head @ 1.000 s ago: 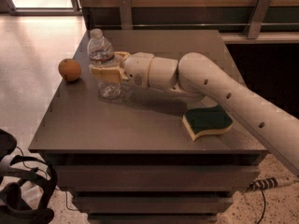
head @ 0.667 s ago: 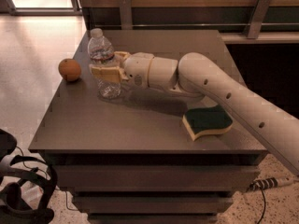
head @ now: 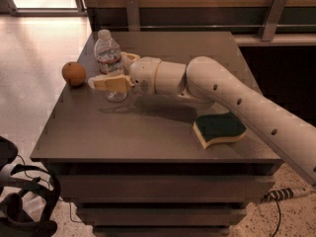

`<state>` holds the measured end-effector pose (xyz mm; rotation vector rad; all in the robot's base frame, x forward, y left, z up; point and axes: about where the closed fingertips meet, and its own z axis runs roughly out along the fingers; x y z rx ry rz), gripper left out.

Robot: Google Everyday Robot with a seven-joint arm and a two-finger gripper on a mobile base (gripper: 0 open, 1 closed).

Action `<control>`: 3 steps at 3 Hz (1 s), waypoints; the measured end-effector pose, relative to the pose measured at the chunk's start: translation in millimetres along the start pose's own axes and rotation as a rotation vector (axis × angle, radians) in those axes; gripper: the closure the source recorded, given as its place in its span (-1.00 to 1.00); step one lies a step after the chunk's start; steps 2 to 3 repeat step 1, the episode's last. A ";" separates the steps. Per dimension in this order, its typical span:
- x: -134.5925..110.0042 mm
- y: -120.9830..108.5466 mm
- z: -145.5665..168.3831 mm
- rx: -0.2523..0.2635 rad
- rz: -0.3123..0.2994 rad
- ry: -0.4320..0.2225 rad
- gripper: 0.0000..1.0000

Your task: Place water bottle upright

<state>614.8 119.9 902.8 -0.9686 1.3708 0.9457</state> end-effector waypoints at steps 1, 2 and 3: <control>-0.1 0.2 0.2 -0.001 0.000 0.000 -1.00; -0.1 0.2 0.2 -0.001 0.000 0.000 -1.00; -0.1 0.2 0.2 -0.001 0.000 0.000 -1.00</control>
Offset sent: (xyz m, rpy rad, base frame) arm 0.0000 0.0000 0.0000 0.0000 0.0000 0.0000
